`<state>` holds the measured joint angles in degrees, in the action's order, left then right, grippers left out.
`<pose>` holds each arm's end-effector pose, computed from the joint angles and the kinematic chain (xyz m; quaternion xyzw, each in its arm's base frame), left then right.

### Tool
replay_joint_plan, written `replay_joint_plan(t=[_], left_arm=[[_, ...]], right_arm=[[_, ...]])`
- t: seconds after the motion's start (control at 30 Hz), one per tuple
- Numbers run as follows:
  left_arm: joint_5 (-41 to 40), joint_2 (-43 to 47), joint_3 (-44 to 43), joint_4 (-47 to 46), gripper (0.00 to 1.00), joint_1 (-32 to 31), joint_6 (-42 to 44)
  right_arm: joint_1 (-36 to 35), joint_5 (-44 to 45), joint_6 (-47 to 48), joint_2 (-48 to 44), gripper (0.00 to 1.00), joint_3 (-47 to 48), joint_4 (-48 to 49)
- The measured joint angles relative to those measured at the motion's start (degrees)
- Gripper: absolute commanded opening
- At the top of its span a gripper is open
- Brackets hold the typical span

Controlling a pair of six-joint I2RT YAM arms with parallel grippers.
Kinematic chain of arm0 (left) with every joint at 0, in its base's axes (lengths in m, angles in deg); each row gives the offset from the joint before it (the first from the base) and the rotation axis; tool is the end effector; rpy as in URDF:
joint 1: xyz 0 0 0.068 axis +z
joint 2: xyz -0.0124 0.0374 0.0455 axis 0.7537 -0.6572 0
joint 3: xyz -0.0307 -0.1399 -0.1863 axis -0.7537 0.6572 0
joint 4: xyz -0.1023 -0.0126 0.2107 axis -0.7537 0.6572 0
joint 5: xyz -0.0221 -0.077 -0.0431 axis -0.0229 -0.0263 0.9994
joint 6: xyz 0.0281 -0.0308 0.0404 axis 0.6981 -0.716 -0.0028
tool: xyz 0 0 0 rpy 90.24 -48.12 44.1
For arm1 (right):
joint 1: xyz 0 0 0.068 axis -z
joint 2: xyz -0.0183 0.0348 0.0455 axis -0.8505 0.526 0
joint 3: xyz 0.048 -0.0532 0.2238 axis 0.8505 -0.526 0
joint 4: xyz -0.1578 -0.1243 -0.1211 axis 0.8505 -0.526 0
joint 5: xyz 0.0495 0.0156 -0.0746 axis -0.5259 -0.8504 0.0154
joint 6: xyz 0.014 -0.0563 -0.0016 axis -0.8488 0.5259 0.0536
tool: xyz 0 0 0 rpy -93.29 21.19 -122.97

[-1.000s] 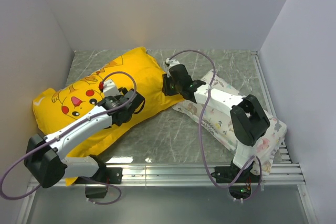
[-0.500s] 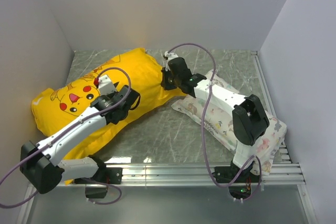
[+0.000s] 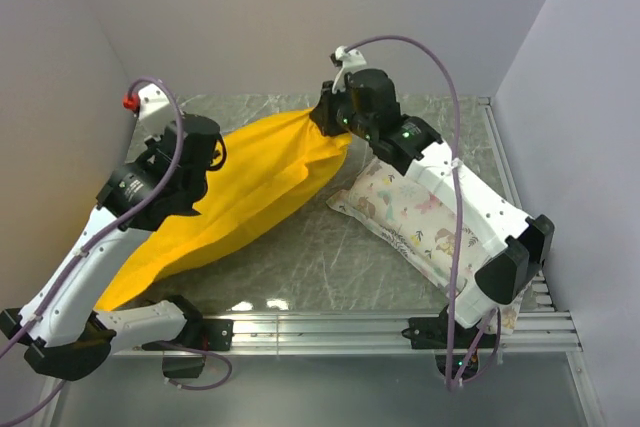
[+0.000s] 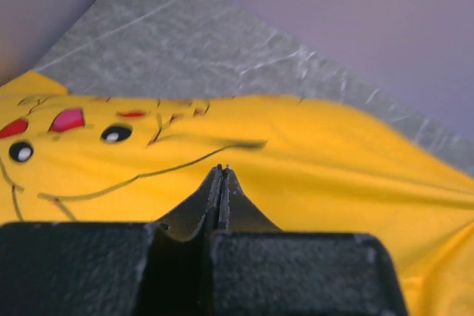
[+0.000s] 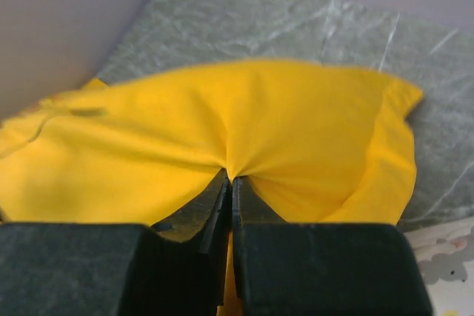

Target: Remove the pillowcase from the pillow

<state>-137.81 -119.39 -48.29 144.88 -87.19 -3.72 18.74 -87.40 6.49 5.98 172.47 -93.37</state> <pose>0.1588 -0.0833 0.3997 -0.2711 0.7726 -0.0013 0.5741 0.2661 0.2200 0.3765 -0.1697 0.7898 0.2757 0.5210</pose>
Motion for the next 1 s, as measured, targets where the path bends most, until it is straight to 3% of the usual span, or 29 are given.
replay_joint_plan(t=[0.13, 0.3, 0.43, 0.47, 0.57, 0.8, 1.0], left_arm=[[0.87, -3.15, -6.86, -2.38, 0.0, 2.23, 4.46], [10.34, -8.94, -8.02, -6.86, 0.0, 12.37, 9.4], [20.57, -10.93, -4.35, -9.7, 0.46, 13.03, 13.14], [22.47, -10.23, -2.75, -10.03, 0.65, 12.63, 14.12], [26.38, -6.21, 2.38, -10.49, 0.84, 11.28, 16.52], [26.77, 3.04, 9.18, -9.64, 0.91, 3.08, 16.7], [23.8, -0.39, 15.34, -9.27, 0.93, -6.01, 14.67]], right_arm=[[-0.33, -0.26, 0.31, 0.42, 0.1, 5.79, -2.99], [-0.61, 0.24, 0.57, 5.57, 0.07, 9.51, -4.37], [-0.35, 2.12, 0.96, 11.08, 0.07, 10.75, -5.31], [-0.33, 2.69, 1.01, 12.39, 0.07, 11.17, -6.21], [-0.17, 3.76, 1.18, 16.31, 0.07, 14.82, -9.14], [0.46, 4.87, 0.83, 19.37, 0.07, 22.93, -12.94], [1.68, 3.8, -0.37, 19.52, 0.07, 25.44, -13.99]])
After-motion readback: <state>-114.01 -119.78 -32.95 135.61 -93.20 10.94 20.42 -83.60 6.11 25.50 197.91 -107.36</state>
